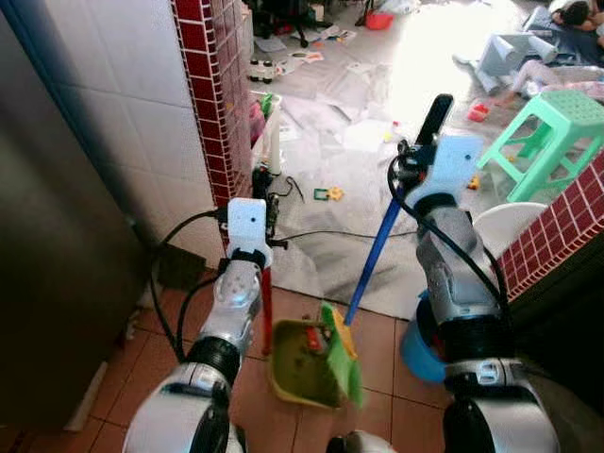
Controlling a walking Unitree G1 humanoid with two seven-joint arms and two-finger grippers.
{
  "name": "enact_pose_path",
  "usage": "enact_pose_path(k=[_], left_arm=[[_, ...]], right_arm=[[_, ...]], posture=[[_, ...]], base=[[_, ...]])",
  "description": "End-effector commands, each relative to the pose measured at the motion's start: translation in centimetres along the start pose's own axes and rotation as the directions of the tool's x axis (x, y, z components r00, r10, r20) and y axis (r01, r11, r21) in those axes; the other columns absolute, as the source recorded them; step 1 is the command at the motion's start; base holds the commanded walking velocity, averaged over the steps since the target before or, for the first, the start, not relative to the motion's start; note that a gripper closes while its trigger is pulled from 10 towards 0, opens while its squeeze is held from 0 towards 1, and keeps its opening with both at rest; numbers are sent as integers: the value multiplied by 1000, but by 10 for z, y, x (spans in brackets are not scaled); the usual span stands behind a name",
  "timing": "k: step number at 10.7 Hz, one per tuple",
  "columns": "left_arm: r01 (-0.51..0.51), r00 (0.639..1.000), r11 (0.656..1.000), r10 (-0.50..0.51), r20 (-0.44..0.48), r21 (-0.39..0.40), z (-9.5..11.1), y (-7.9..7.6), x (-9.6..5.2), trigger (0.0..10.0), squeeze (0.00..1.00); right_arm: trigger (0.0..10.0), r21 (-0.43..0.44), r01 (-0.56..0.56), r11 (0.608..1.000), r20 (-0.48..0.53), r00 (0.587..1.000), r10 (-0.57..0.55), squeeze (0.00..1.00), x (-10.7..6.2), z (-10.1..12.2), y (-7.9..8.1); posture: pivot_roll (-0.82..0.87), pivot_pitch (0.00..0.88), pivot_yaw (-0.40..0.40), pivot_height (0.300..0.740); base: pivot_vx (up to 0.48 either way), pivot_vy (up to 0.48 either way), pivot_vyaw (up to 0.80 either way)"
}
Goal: Sweep floor
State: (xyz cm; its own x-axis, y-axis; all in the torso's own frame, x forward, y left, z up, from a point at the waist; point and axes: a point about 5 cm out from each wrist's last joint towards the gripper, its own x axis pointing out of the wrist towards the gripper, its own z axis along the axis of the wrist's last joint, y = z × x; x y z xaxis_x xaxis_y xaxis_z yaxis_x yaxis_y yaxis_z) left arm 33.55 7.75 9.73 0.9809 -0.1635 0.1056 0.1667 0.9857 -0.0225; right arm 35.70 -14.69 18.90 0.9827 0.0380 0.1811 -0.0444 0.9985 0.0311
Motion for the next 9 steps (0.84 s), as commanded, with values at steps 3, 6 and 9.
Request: enact_pose_path(k=[3,6,9], left_arm=[[26,999,999,-26,32,26,5,9,-6,10000,0],[55,994,997,-51,-98,45,-10,5,-13,10000,0],[118,988,991,-111,-112,58,-6,-2,-16,10000,0]], right_arm=[[10000,-7,-23,1000,163,986,24,0,10,38,9],[10000,24,-19,1000,179,984,14,0,15,50,8],[10000,-25,-6,1000,201,980,11,0,20,53,0]], posture=[[-43,60,-23,740],[-39,51,-27,740],[-32,42,-37,740]], base=[[0,0,0],[0,0,0],[0,0,0]])
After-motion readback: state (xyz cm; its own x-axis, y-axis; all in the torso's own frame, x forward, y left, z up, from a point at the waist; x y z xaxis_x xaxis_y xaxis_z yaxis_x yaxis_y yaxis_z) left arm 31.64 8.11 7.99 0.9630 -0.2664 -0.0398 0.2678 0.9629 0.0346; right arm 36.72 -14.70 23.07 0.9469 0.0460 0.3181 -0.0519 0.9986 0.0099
